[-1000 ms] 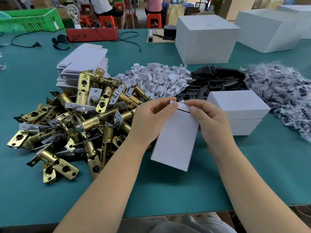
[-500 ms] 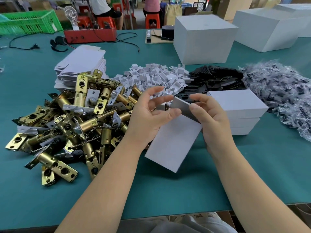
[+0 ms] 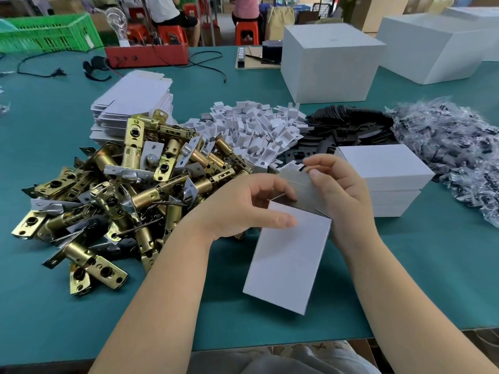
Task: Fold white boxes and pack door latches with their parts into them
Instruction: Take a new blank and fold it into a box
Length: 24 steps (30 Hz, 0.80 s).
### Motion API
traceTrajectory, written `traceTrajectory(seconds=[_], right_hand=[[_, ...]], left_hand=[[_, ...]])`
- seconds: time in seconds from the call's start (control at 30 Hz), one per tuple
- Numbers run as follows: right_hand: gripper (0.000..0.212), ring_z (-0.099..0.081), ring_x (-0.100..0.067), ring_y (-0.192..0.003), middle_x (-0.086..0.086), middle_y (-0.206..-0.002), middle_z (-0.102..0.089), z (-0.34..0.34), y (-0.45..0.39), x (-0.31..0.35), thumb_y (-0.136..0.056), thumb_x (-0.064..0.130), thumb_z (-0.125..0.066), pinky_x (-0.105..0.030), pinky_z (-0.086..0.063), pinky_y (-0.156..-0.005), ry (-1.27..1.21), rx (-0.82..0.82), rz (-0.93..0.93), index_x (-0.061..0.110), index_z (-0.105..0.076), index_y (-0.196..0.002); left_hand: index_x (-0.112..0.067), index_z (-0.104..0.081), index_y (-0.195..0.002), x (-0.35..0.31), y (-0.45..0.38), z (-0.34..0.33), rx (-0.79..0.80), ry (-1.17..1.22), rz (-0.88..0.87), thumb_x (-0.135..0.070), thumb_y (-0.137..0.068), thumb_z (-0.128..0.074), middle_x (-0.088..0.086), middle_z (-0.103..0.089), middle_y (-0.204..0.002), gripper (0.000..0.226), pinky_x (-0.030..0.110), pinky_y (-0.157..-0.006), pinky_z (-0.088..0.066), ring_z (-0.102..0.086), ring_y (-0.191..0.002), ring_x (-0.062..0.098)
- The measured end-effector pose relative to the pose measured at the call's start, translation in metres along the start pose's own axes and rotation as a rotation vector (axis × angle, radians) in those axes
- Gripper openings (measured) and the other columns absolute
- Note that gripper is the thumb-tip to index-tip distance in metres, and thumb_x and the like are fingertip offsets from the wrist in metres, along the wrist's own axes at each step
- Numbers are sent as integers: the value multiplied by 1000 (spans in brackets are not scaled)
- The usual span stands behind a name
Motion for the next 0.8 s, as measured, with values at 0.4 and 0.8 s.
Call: traceTrajectory(seconds=[0.4, 0.8], right_hand=[[17, -47, 8, -74, 24, -80, -49, -3, 5, -2, -77, 42, -53, -8, -36, -66, 407, 48, 246, 35, -46, -91], [46, -66, -5, -79, 16, -110, -69, -5, 3, -6, -74, 41, -67, -24, -55, -73, 104, 40, 114, 44, -57, -119]], left_hand=[[-29, -45, -88, -3, 0, 7, -447, -258, -288, -32, -67, -88, -17, -51, -56, 47, 7, -49, -36, -44, -49, -2], [-14, -59, -85, 0, 0, 4, -1065, 328, -364, -10, -78, -79, -19, -67, -64, 22, 9, -63, -47, -60, -62, -6]])
Point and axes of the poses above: each hand's wrist, its own y-axis away from the middle knuckle, its own z-axis out of the back of the hand, x = y × z, the point moved 3 cm from there along -y, towards the middle knuckle
